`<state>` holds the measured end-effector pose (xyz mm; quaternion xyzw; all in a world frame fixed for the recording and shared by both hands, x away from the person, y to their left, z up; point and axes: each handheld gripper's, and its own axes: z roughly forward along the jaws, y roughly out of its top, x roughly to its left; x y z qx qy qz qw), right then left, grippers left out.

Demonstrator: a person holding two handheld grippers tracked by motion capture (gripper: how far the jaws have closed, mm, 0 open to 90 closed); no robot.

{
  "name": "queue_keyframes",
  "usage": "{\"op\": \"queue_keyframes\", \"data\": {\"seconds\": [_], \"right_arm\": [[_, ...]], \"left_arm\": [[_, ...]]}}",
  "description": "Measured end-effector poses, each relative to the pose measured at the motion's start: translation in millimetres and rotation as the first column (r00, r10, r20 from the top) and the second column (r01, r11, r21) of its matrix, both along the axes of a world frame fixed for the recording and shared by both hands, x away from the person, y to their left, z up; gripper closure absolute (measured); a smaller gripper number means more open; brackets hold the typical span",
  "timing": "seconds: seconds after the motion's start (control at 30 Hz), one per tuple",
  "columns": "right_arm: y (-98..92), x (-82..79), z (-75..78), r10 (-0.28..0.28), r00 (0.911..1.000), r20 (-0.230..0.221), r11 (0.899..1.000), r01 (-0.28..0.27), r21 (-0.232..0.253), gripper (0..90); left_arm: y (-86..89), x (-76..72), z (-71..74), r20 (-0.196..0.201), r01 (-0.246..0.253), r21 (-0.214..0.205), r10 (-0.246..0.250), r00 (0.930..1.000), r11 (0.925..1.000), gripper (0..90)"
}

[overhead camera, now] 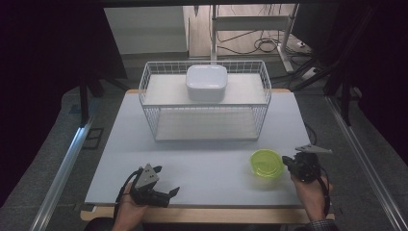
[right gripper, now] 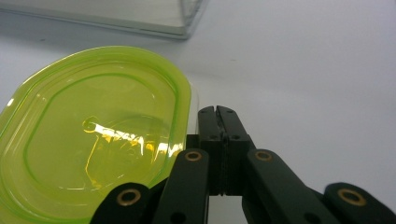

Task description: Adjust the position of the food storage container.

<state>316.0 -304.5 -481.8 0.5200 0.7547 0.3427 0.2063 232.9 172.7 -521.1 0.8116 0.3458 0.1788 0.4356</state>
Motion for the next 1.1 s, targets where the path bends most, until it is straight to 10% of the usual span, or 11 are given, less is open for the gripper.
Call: {"op": "queue_keyframes", "data": {"seconds": [0.4,1.1], "right_arm": [[37.0,-7.5,-1.4,0.098,0.9949,-0.022,0.995,-0.098,0.014,89.1],[41.7,-30.0,-17.8,0.153,0.9840,-0.090,0.988,-0.156,-0.020,89.2]], "left_arm": [[-0.5,-0.3,-0.1,0.000,0.003,0.005,-0.003,1.0000,1.0000,4.1],[0.2,-0.9,-0.2,0.000,-0.002,0.014,0.002,1.0000,0.9999,4.1]]}}
